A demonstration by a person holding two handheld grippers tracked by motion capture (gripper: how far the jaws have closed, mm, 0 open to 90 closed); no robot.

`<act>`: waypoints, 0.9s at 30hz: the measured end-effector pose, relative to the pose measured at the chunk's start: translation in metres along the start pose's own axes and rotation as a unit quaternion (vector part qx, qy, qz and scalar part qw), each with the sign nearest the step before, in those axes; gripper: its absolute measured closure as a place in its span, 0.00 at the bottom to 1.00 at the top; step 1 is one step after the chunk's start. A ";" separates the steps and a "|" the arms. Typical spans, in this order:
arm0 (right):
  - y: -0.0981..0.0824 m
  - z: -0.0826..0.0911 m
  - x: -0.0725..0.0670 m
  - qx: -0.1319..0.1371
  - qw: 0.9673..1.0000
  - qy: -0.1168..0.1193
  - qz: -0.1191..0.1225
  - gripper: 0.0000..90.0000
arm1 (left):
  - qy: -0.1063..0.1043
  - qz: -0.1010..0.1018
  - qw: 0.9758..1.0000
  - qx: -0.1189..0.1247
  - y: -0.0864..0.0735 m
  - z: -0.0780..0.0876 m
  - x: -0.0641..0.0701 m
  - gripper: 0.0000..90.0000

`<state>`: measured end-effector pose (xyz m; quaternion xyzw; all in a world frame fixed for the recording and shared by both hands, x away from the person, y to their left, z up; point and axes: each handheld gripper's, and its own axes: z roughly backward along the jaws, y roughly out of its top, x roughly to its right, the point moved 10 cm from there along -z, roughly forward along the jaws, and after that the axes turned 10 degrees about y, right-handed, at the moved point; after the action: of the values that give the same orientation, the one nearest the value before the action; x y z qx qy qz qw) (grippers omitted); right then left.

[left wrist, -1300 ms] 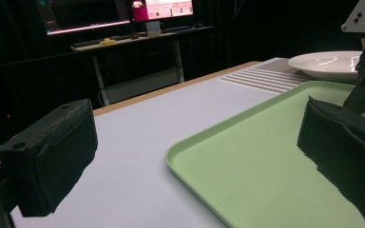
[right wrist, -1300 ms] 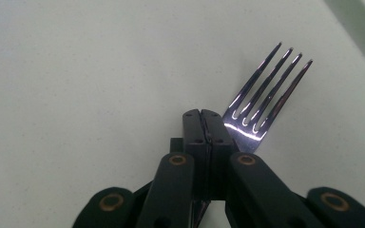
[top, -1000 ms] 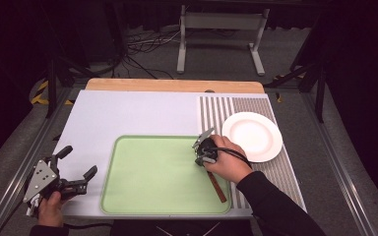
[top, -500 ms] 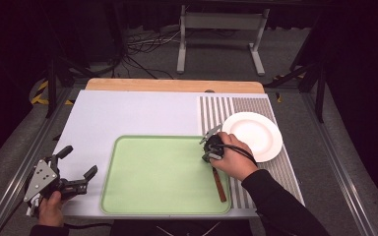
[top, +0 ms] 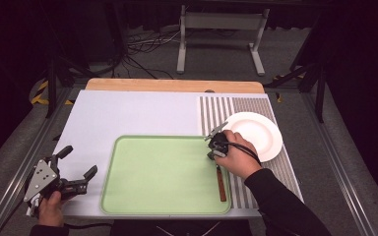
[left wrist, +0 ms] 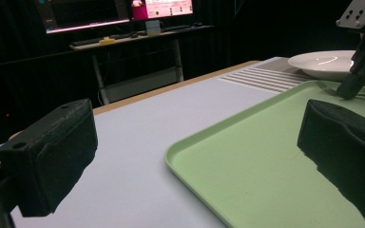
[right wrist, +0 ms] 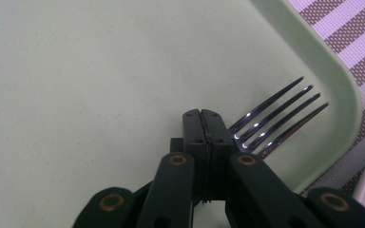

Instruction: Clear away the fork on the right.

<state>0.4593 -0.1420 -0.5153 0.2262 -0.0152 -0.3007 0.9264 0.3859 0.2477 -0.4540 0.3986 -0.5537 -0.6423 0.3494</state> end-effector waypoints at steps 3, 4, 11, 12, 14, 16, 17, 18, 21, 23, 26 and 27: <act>-0.001 0.000 0.001 0.001 1.000 -0.001 -0.002 1.00 | 0.000 0.000 1.000 0.000 0.000 0.000 0.000 0.00; -0.001 0.001 0.002 0.001 1.000 -0.003 -0.003 1.00 | 0.000 0.000 1.000 0.000 0.000 0.000 0.000 0.00; 0.001 0.005 0.003 0.011 1.000 -0.006 -0.004 0.95 | 0.000 0.000 1.000 0.000 0.000 0.000 0.000 0.00; 0.007 0.011 0.000 0.033 0.999 0.000 0.003 0.85 | 0.001 0.001 1.000 0.000 0.000 0.000 -0.001 0.00; 0.010 0.013 -0.001 0.042 0.999 0.000 0.010 0.80 | 0.001 0.001 1.000 0.000 0.000 0.000 0.000 0.00; 0.017 0.022 -0.006 0.065 0.998 0.010 0.014 0.66 | 0.000 -0.001 1.000 -0.001 0.000 0.000 0.000 0.00; 0.019 0.024 -0.007 0.069 0.997 0.010 0.016 0.63 | 0.000 -0.001 1.000 -0.001 0.000 0.000 0.000 0.00; 0.021 0.027 -0.008 0.077 0.997 0.011 0.020 0.57 | 0.000 -0.001 1.000 0.000 0.000 0.000 0.000 0.00; 0.027 0.037 -0.011 0.099 0.994 0.019 0.031 0.47 | 0.000 -0.001 1.000 -0.001 0.000 0.000 0.000 0.00; 0.029 0.044 -0.012 0.112 0.993 0.020 0.034 0.40 | 0.000 -0.001 1.000 -0.001 0.000 0.000 0.000 0.00; 0.031 0.052 -0.013 0.130 0.990 0.018 0.042 0.35 | 0.001 0.000 1.000 0.000 0.000 0.000 0.000 0.00; 0.031 0.055 -0.014 0.137 0.989 0.022 0.053 0.31 | 0.001 0.000 1.000 0.000 0.000 0.000 0.000 0.00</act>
<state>0.4560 -0.1341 -0.4510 0.3562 -0.0482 -0.2413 0.9014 0.3858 0.2479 -0.4541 0.3991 -0.5533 -0.6422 0.3496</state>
